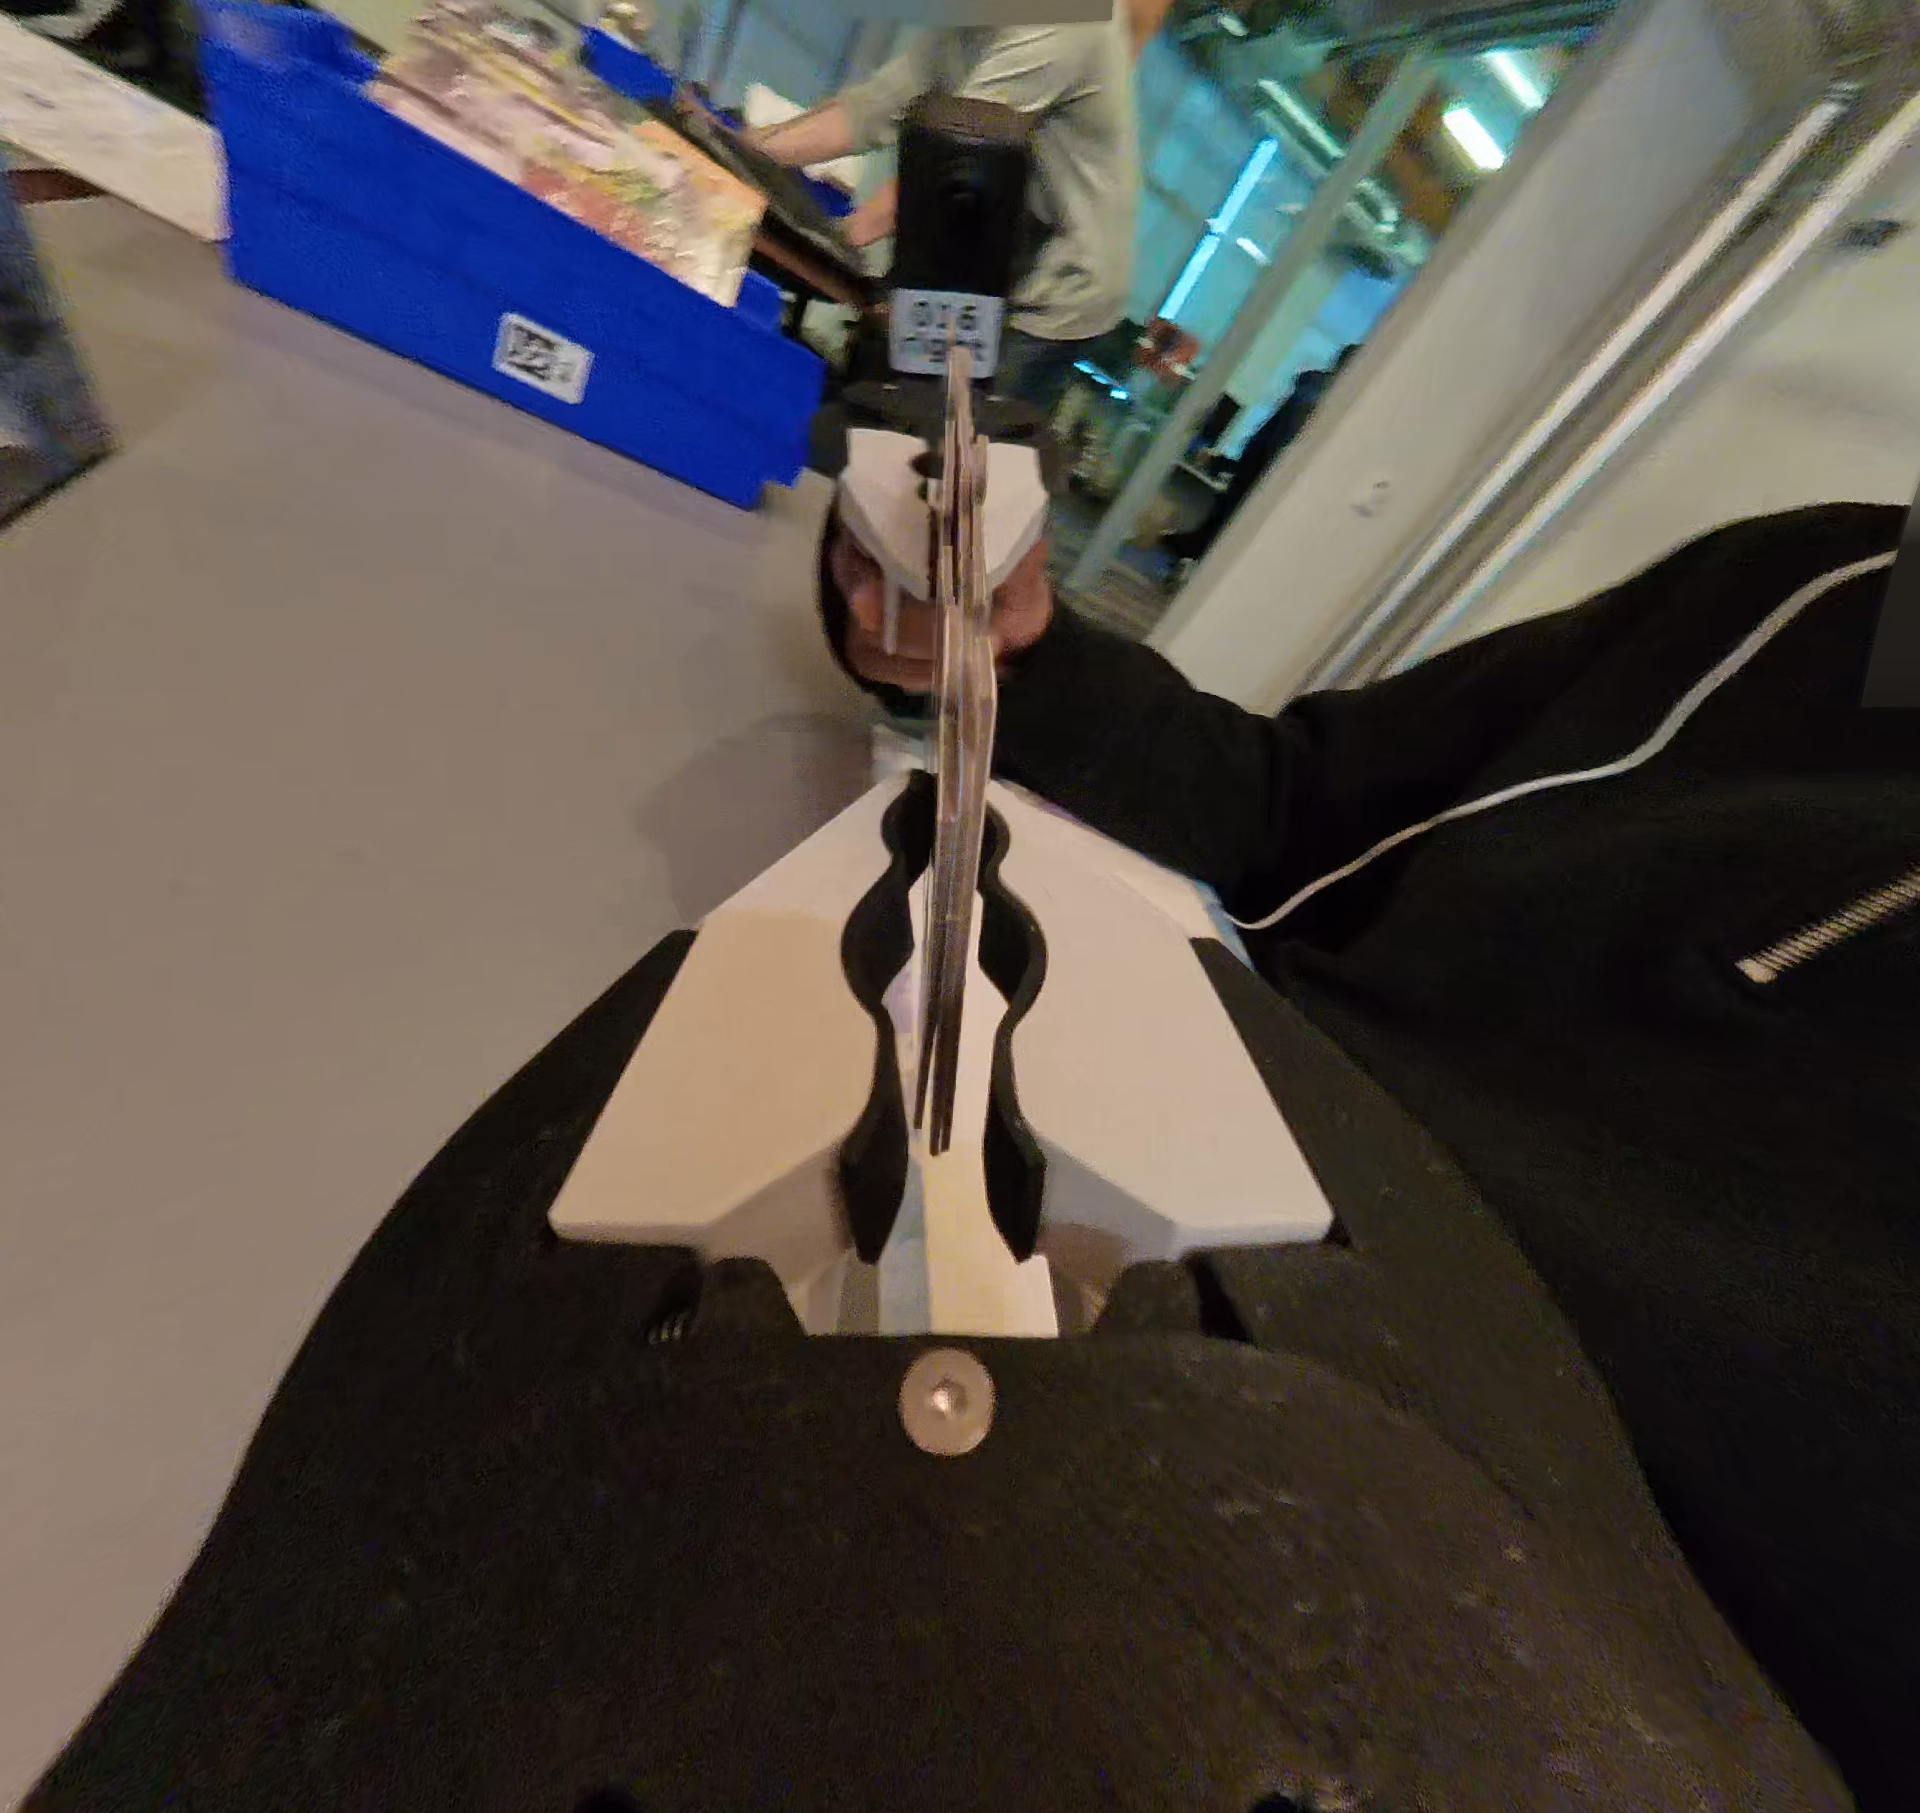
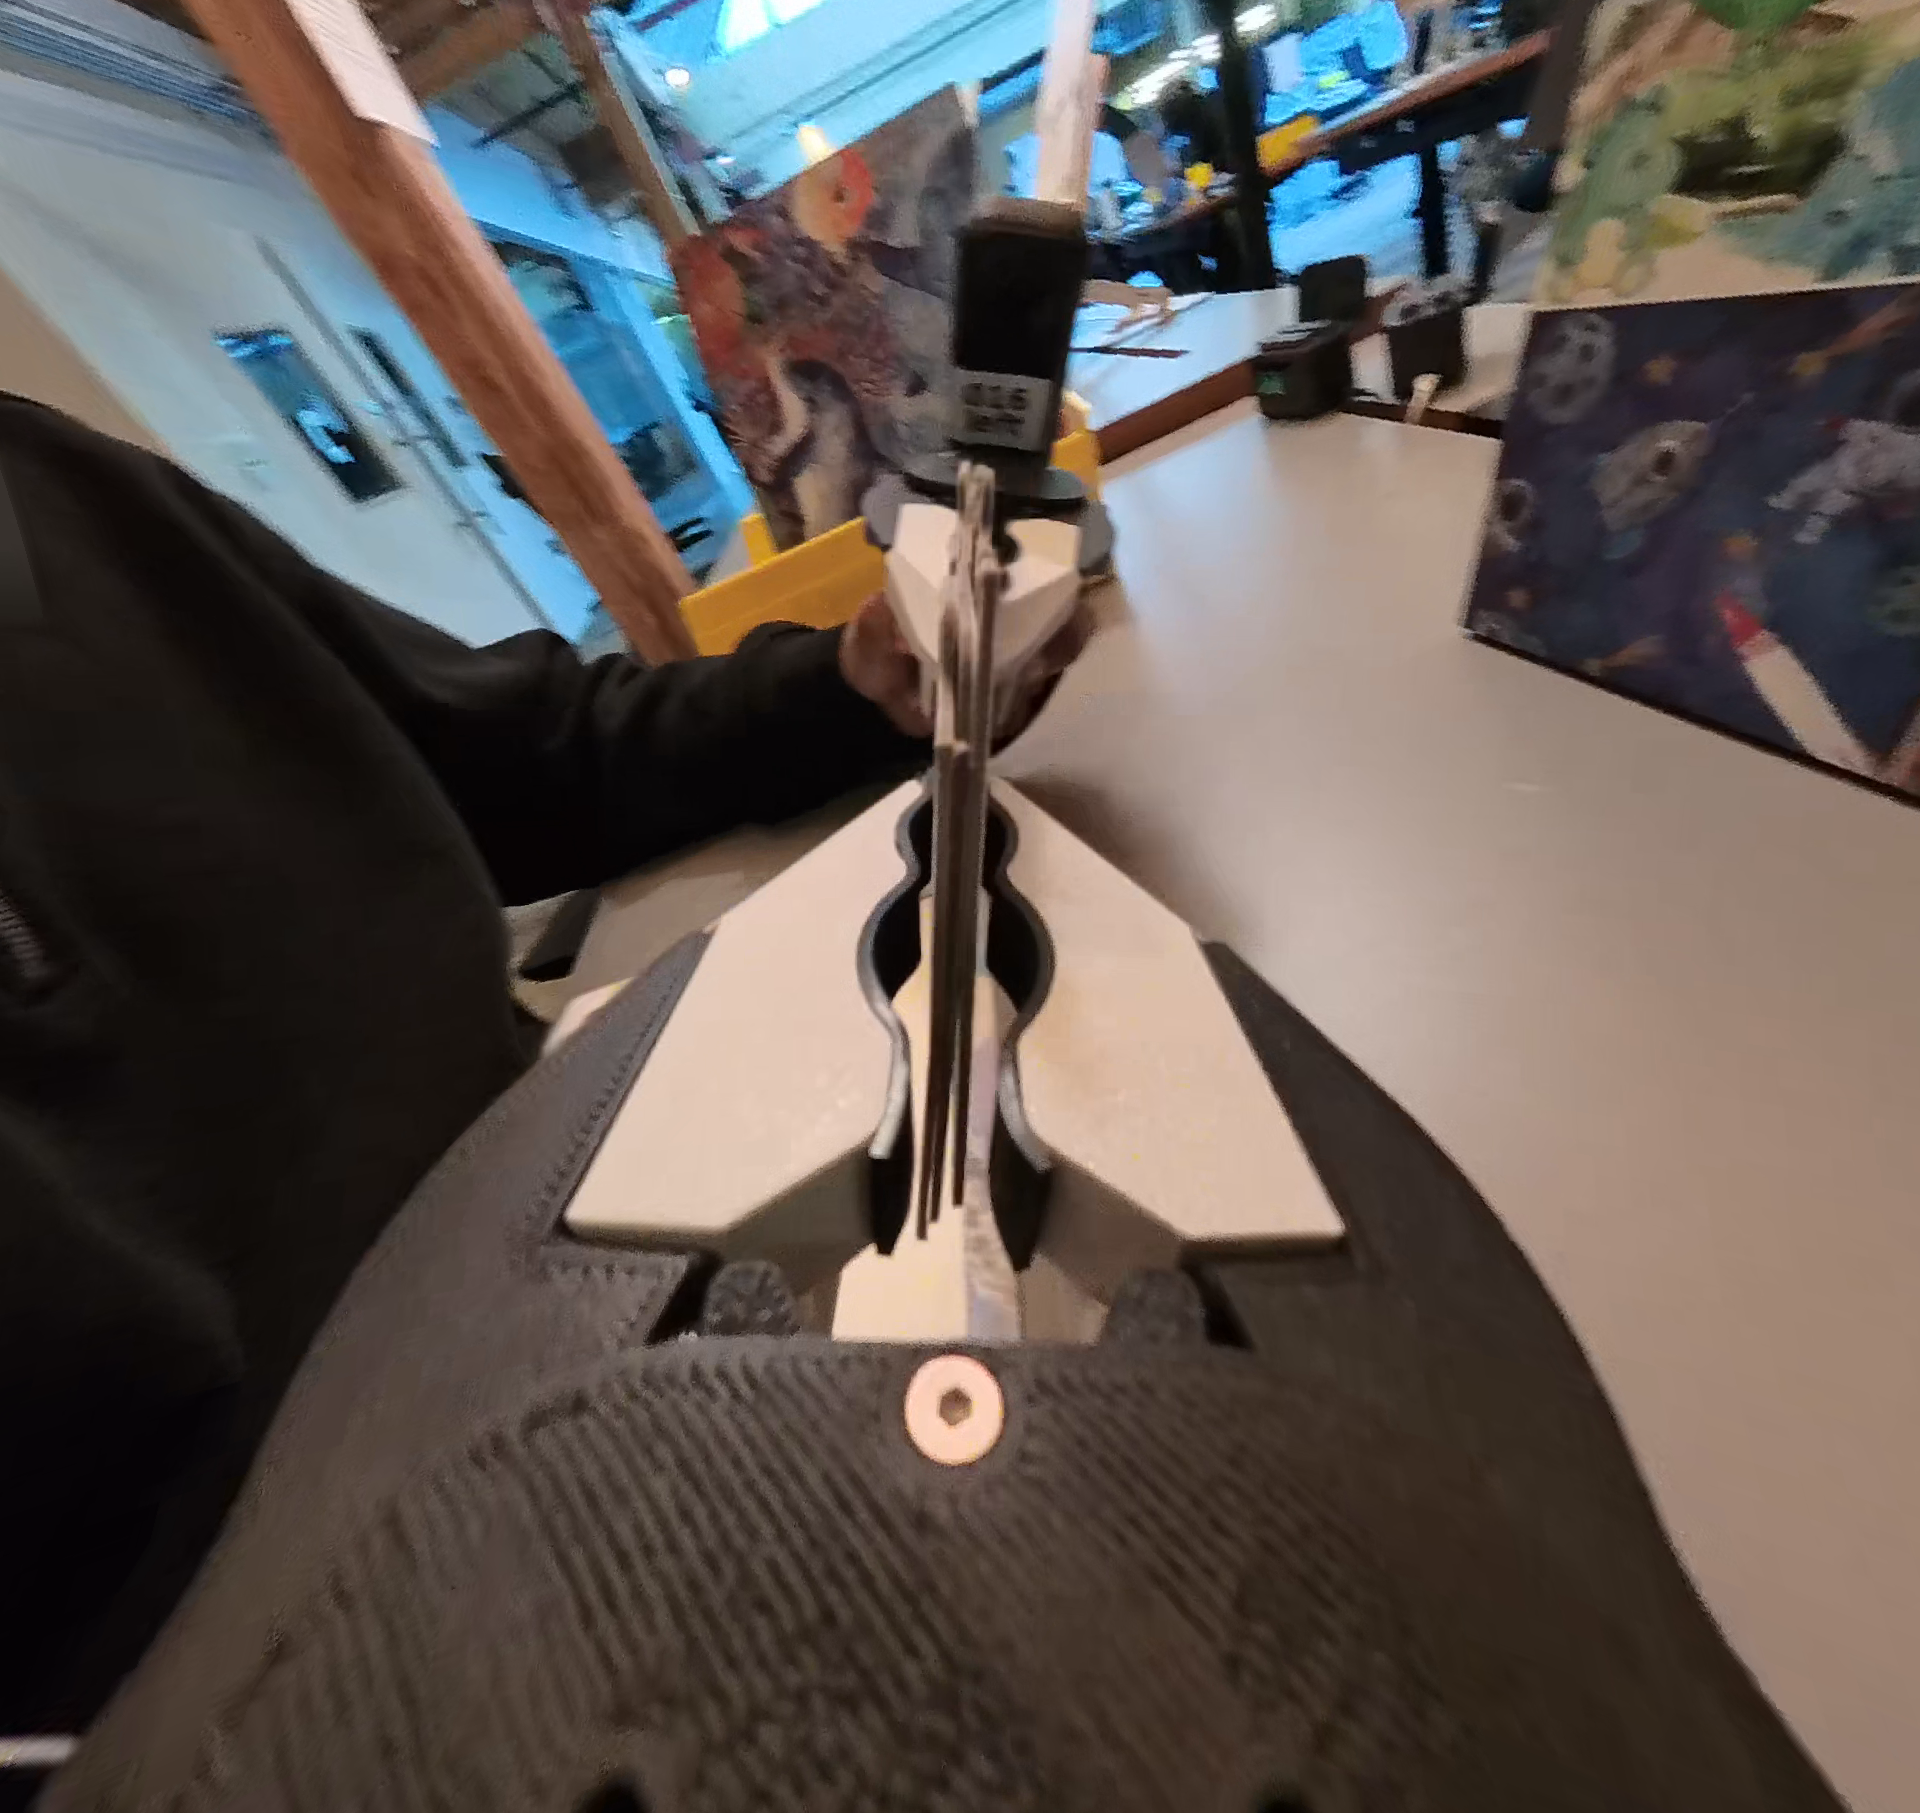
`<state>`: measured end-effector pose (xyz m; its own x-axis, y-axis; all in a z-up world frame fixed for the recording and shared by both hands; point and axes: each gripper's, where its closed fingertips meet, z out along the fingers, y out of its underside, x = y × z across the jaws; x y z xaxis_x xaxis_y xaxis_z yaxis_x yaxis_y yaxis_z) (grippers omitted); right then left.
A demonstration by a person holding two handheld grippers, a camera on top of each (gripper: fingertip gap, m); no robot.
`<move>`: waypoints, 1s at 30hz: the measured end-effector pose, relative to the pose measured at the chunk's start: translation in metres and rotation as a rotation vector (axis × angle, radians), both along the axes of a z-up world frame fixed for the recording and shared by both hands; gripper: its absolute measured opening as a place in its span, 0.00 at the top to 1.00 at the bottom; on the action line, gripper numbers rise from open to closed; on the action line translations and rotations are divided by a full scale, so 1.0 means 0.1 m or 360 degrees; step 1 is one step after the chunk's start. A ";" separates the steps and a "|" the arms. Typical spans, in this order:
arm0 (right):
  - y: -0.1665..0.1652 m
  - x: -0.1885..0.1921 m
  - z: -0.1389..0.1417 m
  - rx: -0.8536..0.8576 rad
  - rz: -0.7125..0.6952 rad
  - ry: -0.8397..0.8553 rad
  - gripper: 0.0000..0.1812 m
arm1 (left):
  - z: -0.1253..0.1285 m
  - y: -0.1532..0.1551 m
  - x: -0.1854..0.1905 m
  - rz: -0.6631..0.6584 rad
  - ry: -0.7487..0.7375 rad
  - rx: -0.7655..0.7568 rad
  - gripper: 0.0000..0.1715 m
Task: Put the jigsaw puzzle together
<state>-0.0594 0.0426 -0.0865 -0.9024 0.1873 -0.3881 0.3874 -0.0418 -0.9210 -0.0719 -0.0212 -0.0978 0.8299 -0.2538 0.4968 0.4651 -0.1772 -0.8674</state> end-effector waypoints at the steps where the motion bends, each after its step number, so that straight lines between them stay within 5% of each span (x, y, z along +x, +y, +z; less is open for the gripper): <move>1: -0.01 0.07 0.02 -0.0014 0.0066 0.0007 0.98 | 0.02 -0.01 0.06 -0.0064 0.0002 0.0018 0.99; 16: -0.04 0.27 0.06 -0.0107 0.0291 -0.0024 0.97 | 0.11 -0.08 0.31 -0.0357 -0.0096 0.0151 0.99; 25: -0.02 0.28 0.18 -0.0350 0.0389 -0.0138 0.97 | 0.26 -0.08 0.36 -0.0480 -0.0377 0.0371 0.97; 30: 0.02 0.11 0.07 -0.0270 0.0223 -0.0153 0.98 | 0.19 -0.04 0.21 -0.0329 -0.0373 0.0349 0.96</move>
